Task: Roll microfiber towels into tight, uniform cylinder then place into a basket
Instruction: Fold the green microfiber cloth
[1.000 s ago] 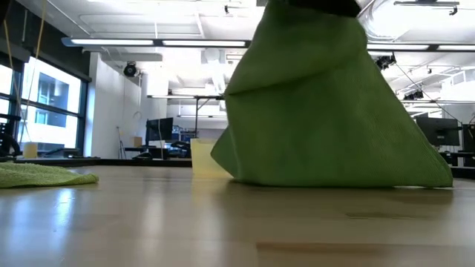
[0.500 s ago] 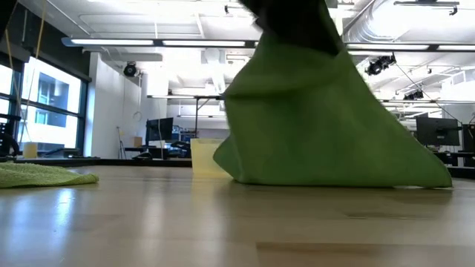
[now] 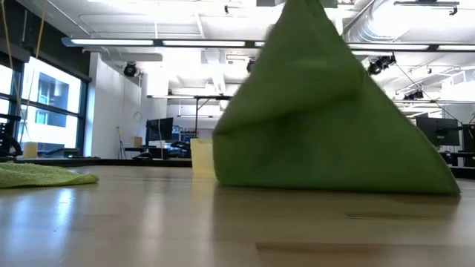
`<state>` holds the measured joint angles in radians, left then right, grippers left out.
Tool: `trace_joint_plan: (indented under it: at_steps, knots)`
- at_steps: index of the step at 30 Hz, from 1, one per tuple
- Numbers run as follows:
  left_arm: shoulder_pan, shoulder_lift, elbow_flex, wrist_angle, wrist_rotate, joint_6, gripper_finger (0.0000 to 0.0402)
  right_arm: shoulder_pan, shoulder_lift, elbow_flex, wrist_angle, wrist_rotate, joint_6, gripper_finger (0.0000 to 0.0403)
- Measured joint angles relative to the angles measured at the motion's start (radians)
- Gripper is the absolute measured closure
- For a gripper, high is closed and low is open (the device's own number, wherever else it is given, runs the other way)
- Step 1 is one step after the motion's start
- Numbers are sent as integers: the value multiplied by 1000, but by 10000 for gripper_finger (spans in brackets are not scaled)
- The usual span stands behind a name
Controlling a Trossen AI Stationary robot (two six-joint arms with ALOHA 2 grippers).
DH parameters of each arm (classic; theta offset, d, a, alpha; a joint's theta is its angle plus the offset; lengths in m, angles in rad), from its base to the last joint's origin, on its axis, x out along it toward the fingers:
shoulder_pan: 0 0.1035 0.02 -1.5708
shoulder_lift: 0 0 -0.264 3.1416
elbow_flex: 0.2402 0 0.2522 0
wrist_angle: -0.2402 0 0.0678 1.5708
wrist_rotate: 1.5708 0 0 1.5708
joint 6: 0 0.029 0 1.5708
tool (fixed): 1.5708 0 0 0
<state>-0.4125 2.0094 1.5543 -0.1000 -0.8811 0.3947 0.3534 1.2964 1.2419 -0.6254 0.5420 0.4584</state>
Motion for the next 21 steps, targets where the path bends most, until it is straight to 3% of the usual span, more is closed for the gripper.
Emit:
trace_joint_plan:
  at_steps: [2,3,5,9,12,14,18,19,21]
  knots:
    - [-4,0,0,26,-88,29,248,0,0,0,-135,101,116,403]
    - [-8,0,0,33,-130,40,248,-2,0,0,-182,97,170,403]
    - [-8,0,0,33,-188,46,248,-3,0,-1,-198,-55,150,403]
    - [-9,0,0,37,-202,46,248,19,0,-1,-153,-468,-77,403]
    - [-9,0,0,41,-201,46,248,27,0,-1,-147,-593,-260,403]
    - [-9,1,0,41,-201,45,248,27,0,-1,-135,-462,-293,403]
    - [-13,1,0,41,-202,14,248,12,-1,-1,-173,111,-87,403]
    - [-13,1,0,41,-201,7,248,3,-2,-1,-191,174,-63,403]
    - [-13,1,0,40,-182,-13,248,-15,-3,-1,-197,154,-73,403]
